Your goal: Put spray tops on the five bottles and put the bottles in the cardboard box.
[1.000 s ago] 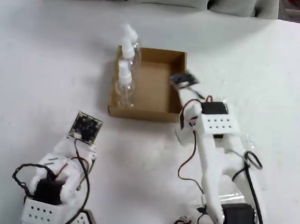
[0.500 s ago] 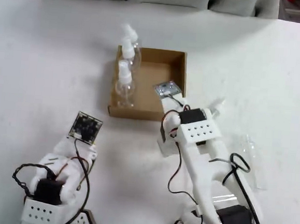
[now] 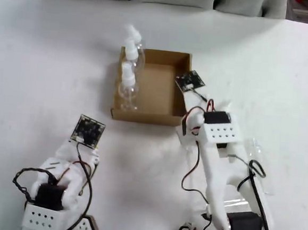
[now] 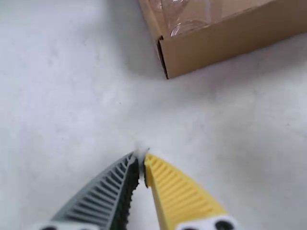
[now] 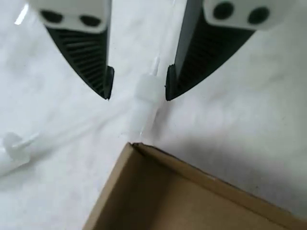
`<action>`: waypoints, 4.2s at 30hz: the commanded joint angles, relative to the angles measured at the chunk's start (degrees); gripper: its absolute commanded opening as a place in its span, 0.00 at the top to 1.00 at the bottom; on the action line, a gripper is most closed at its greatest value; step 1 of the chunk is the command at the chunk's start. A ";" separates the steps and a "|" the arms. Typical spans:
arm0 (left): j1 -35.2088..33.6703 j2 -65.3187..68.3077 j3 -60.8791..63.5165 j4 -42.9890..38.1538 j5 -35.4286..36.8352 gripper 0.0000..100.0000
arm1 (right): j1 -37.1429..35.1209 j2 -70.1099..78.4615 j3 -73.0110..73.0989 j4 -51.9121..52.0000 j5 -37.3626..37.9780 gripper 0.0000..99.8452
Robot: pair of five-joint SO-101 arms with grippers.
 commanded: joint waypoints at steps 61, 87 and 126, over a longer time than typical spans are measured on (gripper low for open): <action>5.67 -1.19 -0.35 -3.08 8.00 0.97 | -19.21 -17.10 9.32 2.77 -12.13 0.82; 26.15 33.54 -30.15 -12.22 27.78 0.97 | 23.52 -29.05 16.62 -2.77 -12.66 0.98; 27.74 93.85 -50.90 -24.18 55.56 0.81 | 23.34 -28.97 17.49 -4.00 -12.04 0.98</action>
